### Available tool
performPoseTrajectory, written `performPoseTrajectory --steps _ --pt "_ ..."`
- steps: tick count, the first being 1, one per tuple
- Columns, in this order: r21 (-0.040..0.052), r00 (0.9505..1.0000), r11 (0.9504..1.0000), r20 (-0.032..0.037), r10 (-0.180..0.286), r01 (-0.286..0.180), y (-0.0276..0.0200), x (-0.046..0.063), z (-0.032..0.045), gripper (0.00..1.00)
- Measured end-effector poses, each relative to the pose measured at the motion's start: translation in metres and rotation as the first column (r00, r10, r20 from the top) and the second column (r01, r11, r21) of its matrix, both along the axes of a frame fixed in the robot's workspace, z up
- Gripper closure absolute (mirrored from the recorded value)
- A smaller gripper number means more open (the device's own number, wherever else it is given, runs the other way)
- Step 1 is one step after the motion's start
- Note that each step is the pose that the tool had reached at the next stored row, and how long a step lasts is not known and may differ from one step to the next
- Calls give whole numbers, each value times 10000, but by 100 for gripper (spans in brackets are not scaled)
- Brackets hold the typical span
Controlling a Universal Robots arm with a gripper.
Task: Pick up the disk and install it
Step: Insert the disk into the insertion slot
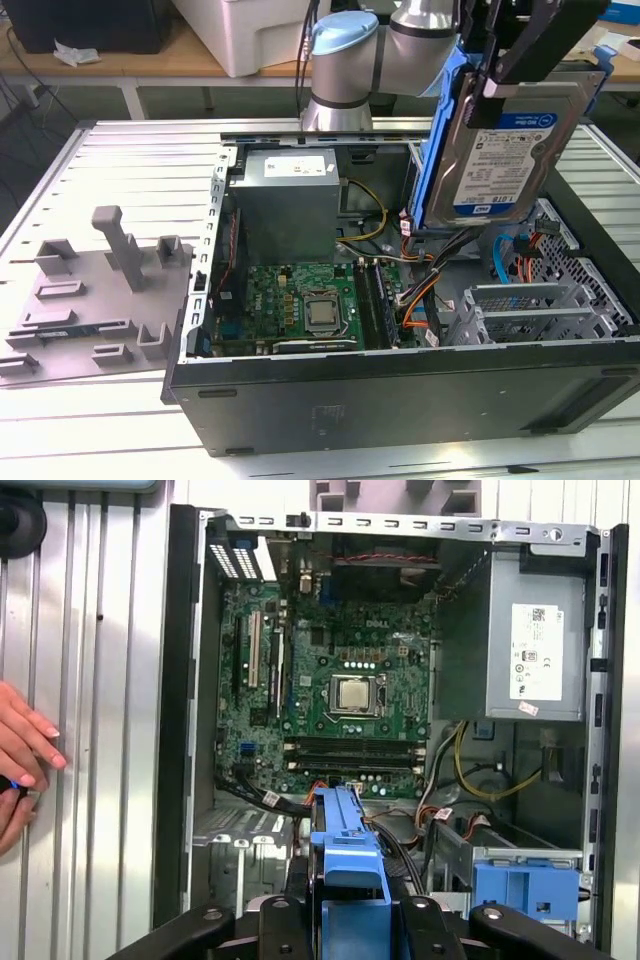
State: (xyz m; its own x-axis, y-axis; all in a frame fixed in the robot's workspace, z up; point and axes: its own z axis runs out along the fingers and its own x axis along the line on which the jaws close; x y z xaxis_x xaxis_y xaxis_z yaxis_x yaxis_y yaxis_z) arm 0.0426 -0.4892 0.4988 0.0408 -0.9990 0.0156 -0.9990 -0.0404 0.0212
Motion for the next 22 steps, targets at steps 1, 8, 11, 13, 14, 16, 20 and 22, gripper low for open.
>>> performPoseTrajectory --steps 1,8,11,13,14,16,20,22 --pt "8 10000 10000 0 0 0 -9 11 0 63" --pt "124 10000 9999 0 0 0 -117 103 0 63" --pt "149 10000 9999 -1 0 0 -157 138 0 63" --pt "164 10000 9999 -2 1 -1 -185 164 0 63" --pt "170 10000 9999 -2 0 0 -196 175 0 63" --pt "184 10000 9998 -3 0 0 -224 200 0 63" --pt "210 10000 9998 -4 0 0 -277 247 0 63" --pt "223 10000 9998 -4 0 0 -302 268 0 63"
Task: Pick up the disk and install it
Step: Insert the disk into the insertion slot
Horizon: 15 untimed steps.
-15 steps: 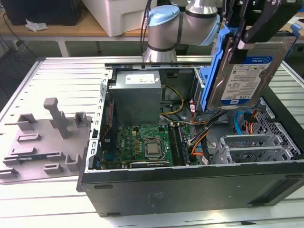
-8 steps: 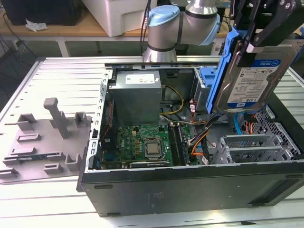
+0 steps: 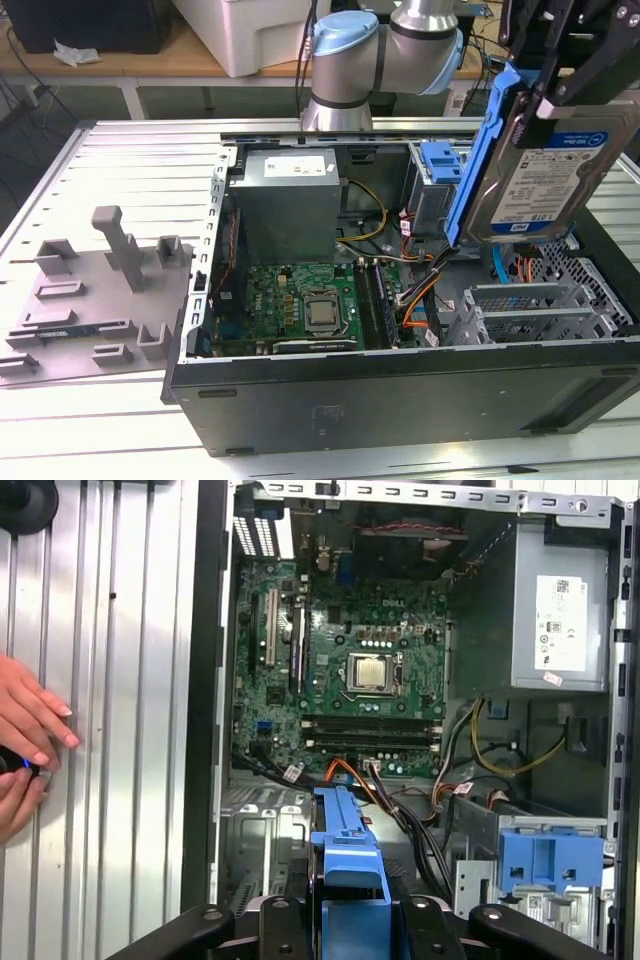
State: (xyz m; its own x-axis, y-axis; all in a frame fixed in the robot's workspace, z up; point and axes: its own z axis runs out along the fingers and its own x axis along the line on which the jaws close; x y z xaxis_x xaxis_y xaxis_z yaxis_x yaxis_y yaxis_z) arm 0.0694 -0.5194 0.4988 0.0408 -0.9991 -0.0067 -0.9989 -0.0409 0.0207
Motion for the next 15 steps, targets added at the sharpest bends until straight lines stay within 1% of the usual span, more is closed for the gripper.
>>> performPoseTrajectory --steps 7,9,10,15 --pt "38 10000 10000 -1 -14 14 -78 65 -1 63" --pt "51 10000 9999 -1 -100 100 -117 82 -6 63" --pt "57 9999 9999 -1 -136 136 -127 87 -9 63" --pt "78 9997 9996 -2 -259 259 -155 112 -17 63"
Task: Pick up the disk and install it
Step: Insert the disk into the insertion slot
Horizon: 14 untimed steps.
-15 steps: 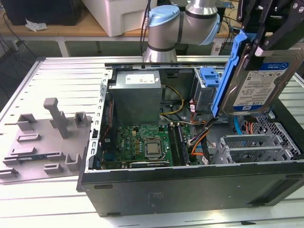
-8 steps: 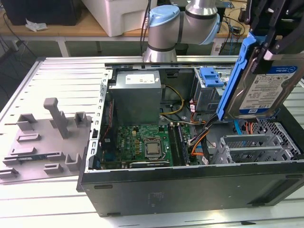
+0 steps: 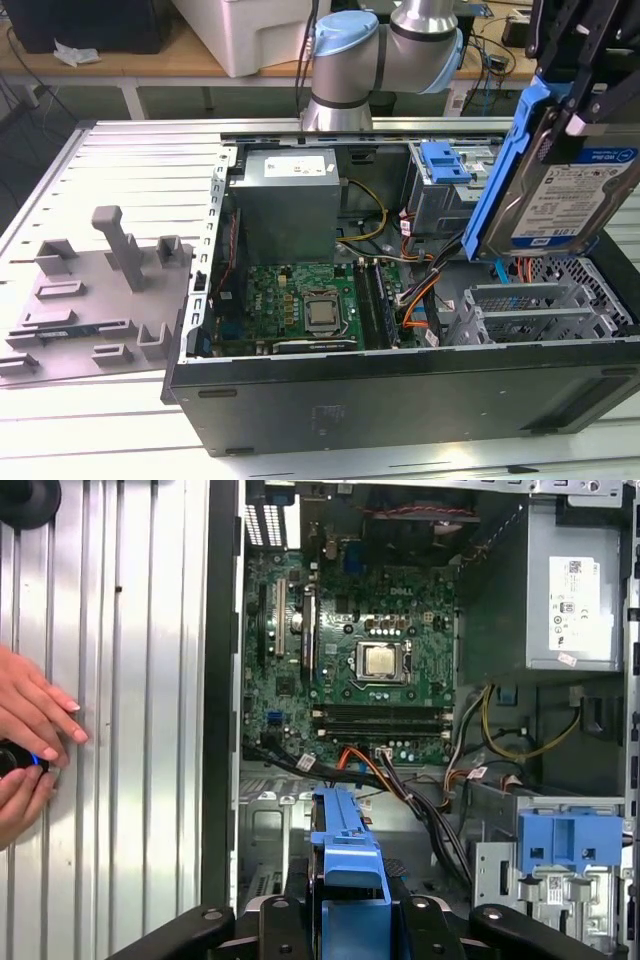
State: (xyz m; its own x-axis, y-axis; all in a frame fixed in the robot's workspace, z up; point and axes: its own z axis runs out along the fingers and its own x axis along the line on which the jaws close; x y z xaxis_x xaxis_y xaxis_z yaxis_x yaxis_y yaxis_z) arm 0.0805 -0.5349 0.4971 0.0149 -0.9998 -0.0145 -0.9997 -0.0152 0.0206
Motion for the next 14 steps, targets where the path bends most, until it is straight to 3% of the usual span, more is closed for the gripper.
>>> performPoseTrajectory --steps 14 --pt "27 9999 9999 0 -123 123 -18 57 -11 63"
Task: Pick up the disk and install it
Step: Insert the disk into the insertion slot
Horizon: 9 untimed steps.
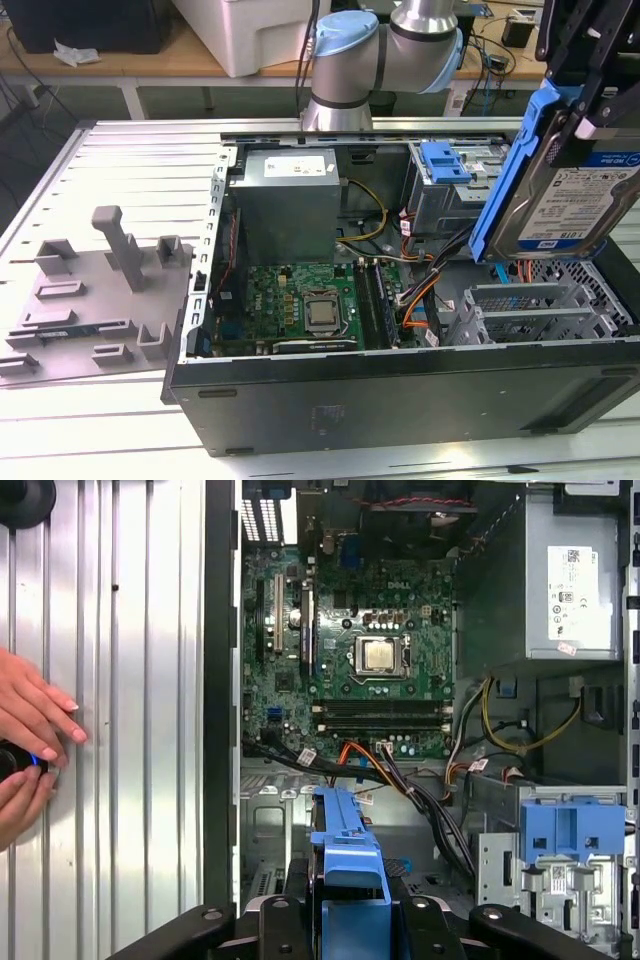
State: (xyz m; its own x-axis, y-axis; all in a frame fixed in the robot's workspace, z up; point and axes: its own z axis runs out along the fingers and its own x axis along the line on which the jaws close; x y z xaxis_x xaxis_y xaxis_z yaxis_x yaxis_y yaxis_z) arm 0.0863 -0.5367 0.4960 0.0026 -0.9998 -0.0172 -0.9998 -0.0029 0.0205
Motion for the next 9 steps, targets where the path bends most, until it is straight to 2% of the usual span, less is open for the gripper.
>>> performPoseTrajectory --steps 5,9 --pt "-2 10000 10000 0 -2 2 -7 46 -4 63" --pt "2 10000 10000 0 -3 3 -35 106 -24 63"
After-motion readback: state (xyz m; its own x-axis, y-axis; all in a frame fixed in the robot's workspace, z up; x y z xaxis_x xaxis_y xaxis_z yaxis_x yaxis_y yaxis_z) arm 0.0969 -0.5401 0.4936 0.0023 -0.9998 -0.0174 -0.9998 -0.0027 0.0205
